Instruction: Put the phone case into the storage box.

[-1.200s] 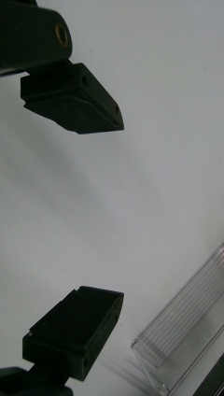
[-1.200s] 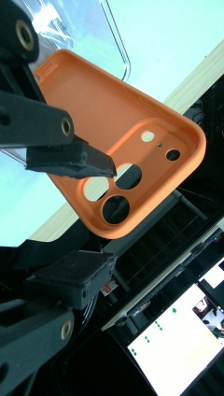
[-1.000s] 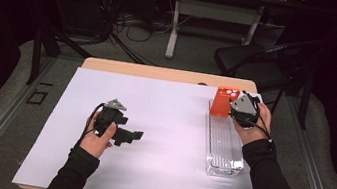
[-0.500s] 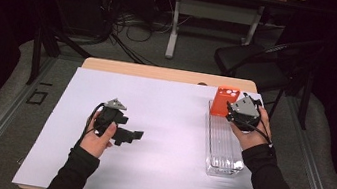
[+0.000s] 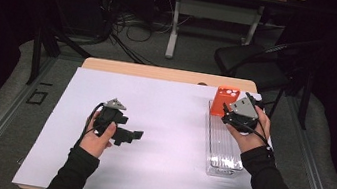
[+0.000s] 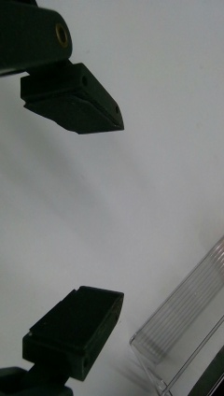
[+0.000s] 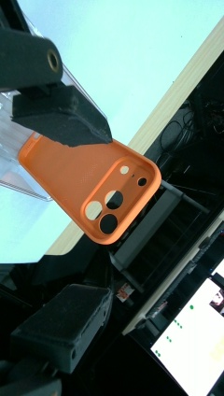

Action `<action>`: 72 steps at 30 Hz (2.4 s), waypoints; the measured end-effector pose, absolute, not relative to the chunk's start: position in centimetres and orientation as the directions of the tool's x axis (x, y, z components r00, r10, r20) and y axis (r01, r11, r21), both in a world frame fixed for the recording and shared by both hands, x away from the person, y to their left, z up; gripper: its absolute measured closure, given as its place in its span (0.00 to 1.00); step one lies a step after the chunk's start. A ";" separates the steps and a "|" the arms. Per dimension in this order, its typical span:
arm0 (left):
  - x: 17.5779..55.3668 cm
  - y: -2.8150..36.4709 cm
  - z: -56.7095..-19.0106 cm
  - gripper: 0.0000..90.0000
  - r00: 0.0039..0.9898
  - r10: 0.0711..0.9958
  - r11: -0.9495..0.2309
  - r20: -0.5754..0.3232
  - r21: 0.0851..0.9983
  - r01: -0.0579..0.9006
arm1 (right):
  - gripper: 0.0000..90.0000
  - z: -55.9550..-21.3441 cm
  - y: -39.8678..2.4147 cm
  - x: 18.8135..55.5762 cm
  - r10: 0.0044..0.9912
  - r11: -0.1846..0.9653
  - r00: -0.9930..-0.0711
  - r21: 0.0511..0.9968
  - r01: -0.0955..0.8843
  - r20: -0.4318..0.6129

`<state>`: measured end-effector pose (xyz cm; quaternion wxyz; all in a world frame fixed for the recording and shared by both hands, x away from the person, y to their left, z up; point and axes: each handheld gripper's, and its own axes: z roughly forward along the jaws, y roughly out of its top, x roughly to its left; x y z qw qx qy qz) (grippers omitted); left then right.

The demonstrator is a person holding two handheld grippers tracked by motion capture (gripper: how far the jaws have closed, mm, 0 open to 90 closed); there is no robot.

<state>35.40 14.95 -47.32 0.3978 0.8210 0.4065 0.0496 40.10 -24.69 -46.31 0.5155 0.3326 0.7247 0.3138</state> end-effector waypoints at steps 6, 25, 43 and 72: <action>35.4 15.0 -47.3 0.17 0.665 0.706 -0.355 -0.243 0.691 0.629 | 0.20 -45.9 -24.8 39.9 0.834 0.537 -0.259 0.823 0.183 -0.486; 35.4 15.0 -47.4 0.17 0.667 0.704 -0.356 -0.245 0.691 0.630 | 0.09 -45.0 -25.6 39.3 0.922 0.314 -0.331 0.887 0.338 -0.201; 35.5 15.5 -47.3 0.17 0.664 0.702 -0.344 -0.258 0.693 0.634 | 0.00 -44.9 -25.2 38.8 0.914 0.281 -0.392 0.865 0.417 -0.108; 35.1 15.4 -46.9 0.17 0.686 0.686 -0.368 -0.241 0.699 0.613 | 0.00 -45.2 -20.7 34.5 0.815 0.348 -0.574 0.859 0.375 -0.080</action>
